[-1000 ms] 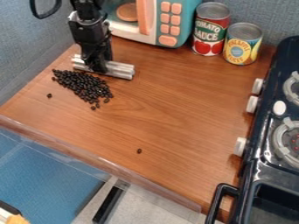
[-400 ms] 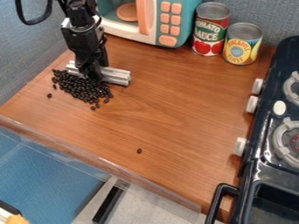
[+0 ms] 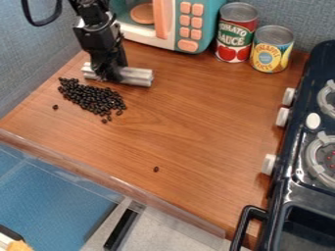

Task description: Sweep into pile

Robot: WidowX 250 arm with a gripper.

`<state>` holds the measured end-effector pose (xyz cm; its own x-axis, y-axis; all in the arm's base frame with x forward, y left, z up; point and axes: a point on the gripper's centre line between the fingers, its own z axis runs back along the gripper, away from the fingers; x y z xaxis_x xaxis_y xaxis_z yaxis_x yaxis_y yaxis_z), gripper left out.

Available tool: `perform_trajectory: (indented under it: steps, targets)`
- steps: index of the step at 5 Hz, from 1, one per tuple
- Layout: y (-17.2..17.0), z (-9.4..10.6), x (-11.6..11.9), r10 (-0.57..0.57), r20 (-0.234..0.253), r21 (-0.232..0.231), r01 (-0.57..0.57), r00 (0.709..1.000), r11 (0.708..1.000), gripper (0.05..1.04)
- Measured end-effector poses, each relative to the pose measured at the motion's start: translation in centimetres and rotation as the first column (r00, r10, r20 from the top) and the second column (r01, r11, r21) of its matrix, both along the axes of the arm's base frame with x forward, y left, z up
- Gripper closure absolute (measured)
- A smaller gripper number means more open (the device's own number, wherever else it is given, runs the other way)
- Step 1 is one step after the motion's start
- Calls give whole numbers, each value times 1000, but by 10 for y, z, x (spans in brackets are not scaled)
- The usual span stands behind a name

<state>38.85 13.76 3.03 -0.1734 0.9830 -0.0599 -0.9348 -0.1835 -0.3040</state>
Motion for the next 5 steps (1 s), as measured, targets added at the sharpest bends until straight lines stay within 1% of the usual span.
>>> perform_trajectory:
  steps: [1,2,3,4,5]
  targets:
    - [-6,12,13,9,50,-54,-6,999,999,720]
    - [-27,20,10,-38,42,-100,42,998,994,721]
    - [-66,42,2,-169,43,-84,172,985,982,720]
    - [-96,40,-18,-275,-1,-74,274,961,959,721]
    - [-126,39,-27,-382,-33,-39,380,924,924,721]
